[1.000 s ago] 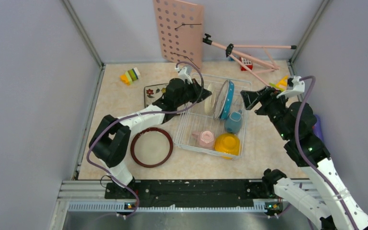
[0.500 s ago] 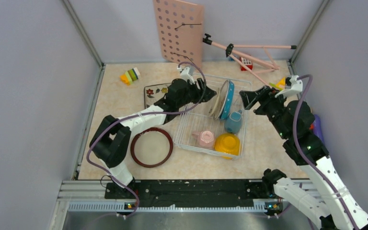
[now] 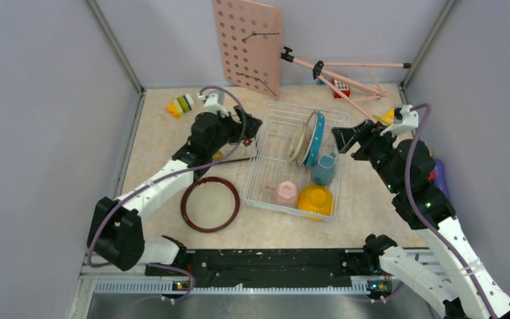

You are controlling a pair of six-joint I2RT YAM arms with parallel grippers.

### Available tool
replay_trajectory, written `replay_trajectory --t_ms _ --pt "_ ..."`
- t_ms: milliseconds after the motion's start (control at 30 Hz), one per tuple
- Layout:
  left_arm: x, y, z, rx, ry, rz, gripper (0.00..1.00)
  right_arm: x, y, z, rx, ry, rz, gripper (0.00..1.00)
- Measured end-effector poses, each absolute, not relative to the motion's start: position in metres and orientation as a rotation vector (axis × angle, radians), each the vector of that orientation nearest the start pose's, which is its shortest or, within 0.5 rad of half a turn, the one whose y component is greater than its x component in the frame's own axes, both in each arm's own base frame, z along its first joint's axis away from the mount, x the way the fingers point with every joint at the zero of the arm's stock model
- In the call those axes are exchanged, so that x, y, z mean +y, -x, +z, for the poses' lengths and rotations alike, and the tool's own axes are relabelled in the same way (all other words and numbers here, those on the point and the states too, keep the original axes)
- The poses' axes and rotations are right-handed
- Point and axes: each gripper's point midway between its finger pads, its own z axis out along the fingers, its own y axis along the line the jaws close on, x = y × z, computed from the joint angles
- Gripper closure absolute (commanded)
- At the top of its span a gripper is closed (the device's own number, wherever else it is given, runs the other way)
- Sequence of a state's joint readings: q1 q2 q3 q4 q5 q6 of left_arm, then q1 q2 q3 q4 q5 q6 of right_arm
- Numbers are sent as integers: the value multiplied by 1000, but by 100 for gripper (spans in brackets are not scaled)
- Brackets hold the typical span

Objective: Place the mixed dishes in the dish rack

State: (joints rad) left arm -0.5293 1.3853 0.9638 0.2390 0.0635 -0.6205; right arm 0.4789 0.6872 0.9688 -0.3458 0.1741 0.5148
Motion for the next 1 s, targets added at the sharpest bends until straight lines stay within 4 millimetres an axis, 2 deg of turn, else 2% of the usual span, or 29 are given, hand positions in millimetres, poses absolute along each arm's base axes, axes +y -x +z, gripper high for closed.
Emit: replay_trajectory --t_ms 100,200,267,367,500,633,867,1000 --pt "-209 -384 240 1865 179 -784 2 122 -255 355 1662 -163 619 26" --pt "-159 -390 221 1895 316 -707 2 123 -254 355 1664 -157 626 26" --pt "-129 -390 201 1923 409 -670 2 124 -254 354 1666 -151 632 26" --pt "-99 -385 168 1975 529 -653 3 128 -254 352 1678 -134 646 26" --pt "-87 -379 137 2042 614 -671 3 138 -255 349 1708 -96 671 26" --pt "-81 -380 118 2080 659 -675 3 148 -256 345 1746 -49 693 25" --pt "-48 -385 90 2091 790 -634 5 169 -255 318 1873 44 745 25" --pt "-38 -387 61 2151 850 -663 10 173 -252 309 1915 73 756 25"
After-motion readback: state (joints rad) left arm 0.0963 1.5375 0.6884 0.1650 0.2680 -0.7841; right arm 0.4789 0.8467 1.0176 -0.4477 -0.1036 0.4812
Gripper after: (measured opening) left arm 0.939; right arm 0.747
